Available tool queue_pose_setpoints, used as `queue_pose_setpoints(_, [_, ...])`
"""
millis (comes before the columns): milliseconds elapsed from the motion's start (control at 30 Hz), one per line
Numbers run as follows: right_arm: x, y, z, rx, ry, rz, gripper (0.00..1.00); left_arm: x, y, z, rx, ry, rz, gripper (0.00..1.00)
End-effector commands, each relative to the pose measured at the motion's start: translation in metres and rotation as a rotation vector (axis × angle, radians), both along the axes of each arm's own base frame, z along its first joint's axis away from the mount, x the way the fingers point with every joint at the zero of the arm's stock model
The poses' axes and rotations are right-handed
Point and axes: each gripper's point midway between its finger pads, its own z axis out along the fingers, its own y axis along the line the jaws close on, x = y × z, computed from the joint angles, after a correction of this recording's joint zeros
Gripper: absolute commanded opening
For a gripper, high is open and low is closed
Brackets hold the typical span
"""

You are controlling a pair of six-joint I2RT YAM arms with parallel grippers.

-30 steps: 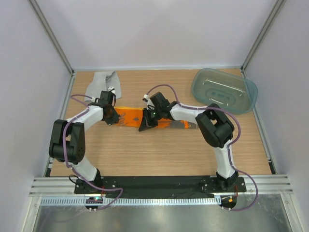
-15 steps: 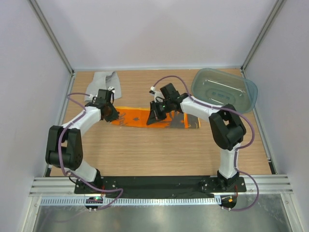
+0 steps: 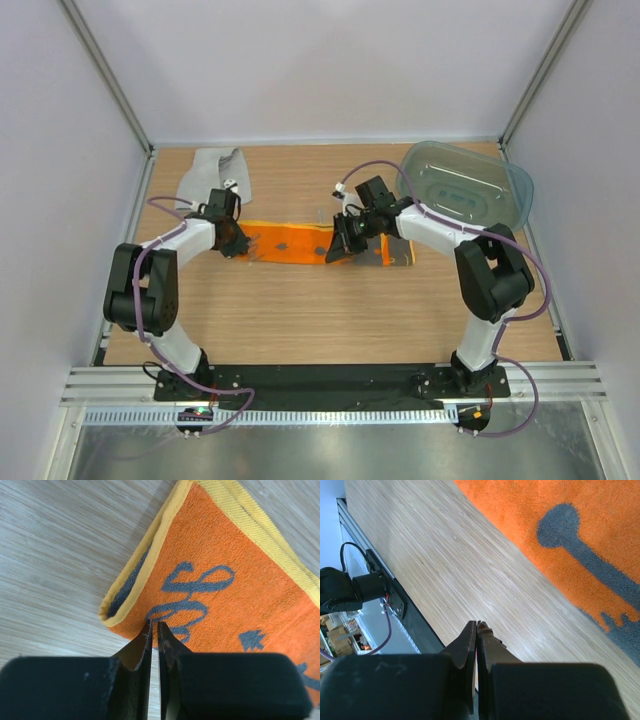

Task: Roll the towels
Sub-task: Fold the towel

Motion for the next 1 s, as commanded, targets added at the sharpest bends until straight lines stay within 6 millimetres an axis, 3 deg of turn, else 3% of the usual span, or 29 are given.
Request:
queue_pose_setpoints(0, [0.004,-0.001,0.019,0.028,-0.058,-0.002,0.01,0.004,0.003,-0.004,0.018,-0.019,-0.013,0.08])
queue_pose_setpoints(633, [0.000,-0.004,0.017,0.021,-0.054,-0.011,0.01,-0.001,0.016,-0.024,0.081,0.035,-0.008,0.08])
queue_pose_setpoints(800, [0.004,0.002,0.020,0.044,-0.044,-0.011,0.01,-0.005,0.014,-0.032,0.061,0.064,-0.011,0.07])
queue_pose_setpoints(967, [0.009,0.009,0.014,0.047,-0.027,-0.004,0.01,-0.005,0.012,-0.028,0.050,0.056,-0.012,0.07])
